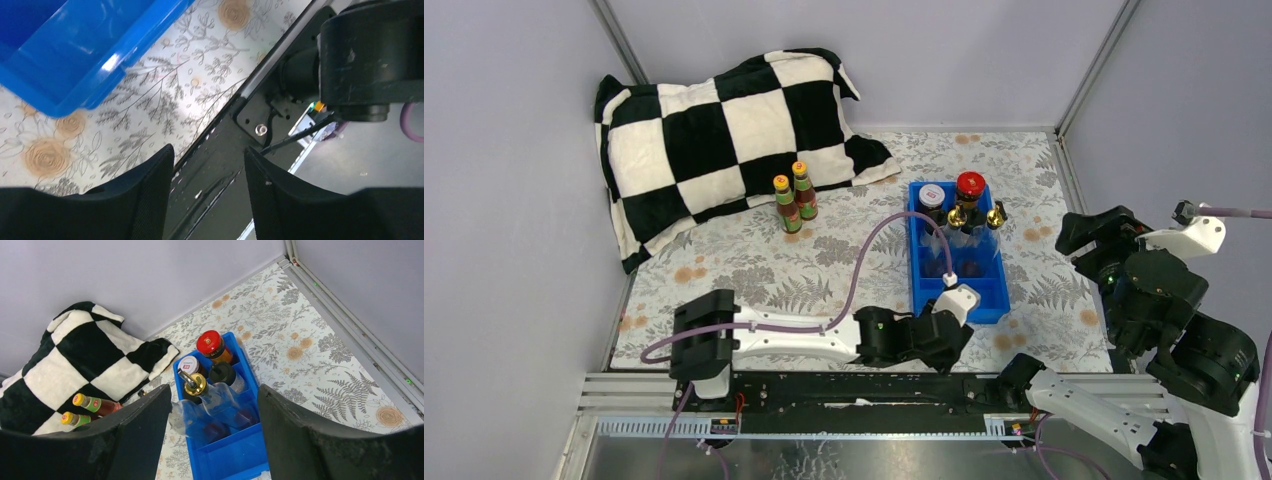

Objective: Organize the condiment bottles
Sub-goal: Move the storage box to the center of the board.

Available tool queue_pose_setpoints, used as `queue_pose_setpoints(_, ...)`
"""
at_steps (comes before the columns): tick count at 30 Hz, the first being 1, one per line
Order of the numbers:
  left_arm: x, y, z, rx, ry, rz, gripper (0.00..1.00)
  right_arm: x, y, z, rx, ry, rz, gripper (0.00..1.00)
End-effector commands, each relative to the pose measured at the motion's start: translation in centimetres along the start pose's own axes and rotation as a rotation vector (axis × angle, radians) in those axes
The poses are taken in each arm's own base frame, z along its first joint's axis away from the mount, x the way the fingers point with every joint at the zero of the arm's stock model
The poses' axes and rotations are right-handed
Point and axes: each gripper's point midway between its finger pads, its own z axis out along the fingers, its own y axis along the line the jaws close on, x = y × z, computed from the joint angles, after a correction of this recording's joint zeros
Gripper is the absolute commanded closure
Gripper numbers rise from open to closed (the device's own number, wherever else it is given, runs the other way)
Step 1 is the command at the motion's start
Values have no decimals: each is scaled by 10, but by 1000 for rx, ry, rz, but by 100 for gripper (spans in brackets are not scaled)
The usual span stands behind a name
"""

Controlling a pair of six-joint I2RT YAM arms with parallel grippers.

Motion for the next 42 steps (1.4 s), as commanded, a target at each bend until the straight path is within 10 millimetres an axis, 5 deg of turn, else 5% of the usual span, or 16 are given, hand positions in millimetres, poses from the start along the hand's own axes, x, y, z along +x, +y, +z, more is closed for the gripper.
queue_pose_setpoints(1, -32, -23, 21, 50, -97, 18, 39, -2, 13, 1, -38, 14, -29, 29)
queue_pose_setpoints(8, -33, -26, 64, 52, -118, 97, 34, -6, 21, 1, -71, 10, -39, 29)
queue_pose_setpoints(16, -41, -6, 96, 65, -103, 94, 34, -12, 21, 0, -84, -9, -54, 28)
queue_pose_setpoints(42, -47, 70, 126, -4, -66, -1, 33, -1, 27, 9, -91, -20, -100, 28)
